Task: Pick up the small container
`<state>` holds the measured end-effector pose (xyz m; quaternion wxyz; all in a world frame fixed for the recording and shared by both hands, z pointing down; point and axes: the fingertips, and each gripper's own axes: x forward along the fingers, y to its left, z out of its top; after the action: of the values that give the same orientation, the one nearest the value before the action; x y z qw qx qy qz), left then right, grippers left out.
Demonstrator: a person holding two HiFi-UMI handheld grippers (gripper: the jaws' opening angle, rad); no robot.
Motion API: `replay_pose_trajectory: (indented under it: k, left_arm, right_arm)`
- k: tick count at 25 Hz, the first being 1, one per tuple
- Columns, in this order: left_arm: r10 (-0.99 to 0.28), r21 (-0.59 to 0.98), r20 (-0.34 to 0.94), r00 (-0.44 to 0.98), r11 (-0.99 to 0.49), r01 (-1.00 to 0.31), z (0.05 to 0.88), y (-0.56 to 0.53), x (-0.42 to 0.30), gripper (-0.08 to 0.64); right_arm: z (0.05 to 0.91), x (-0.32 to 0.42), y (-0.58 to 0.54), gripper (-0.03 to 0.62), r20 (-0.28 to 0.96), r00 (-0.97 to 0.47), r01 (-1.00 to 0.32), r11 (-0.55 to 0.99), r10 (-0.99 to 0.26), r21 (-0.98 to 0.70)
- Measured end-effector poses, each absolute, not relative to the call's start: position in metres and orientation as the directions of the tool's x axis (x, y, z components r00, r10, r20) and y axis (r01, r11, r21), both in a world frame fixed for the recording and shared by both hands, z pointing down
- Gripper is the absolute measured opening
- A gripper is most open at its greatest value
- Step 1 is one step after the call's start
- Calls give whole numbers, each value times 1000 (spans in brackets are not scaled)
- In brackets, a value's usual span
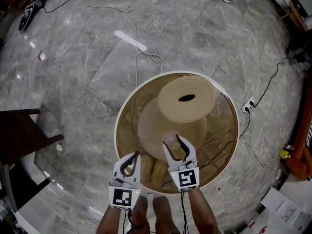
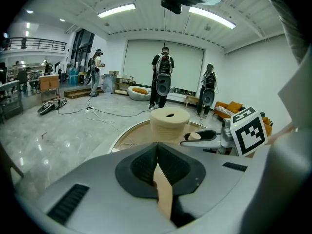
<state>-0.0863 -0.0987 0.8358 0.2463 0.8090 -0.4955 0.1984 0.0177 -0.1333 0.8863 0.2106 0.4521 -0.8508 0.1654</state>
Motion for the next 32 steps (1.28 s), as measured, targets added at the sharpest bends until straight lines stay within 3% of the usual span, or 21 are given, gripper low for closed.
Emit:
replay_pose_trajectory:
  k: [12,32]
  left_arm:
    - [-696,210,574,432,-386,-899,840,-104,-87,18]
    - [-703,201,560,438,-398,-895,823,-108,-91,18]
  right_arm:
    - [887,19,-137,129,519,-454,-847,532,-725,4]
    - [874,18,-126,117,525,-444,-851,526,-726,9]
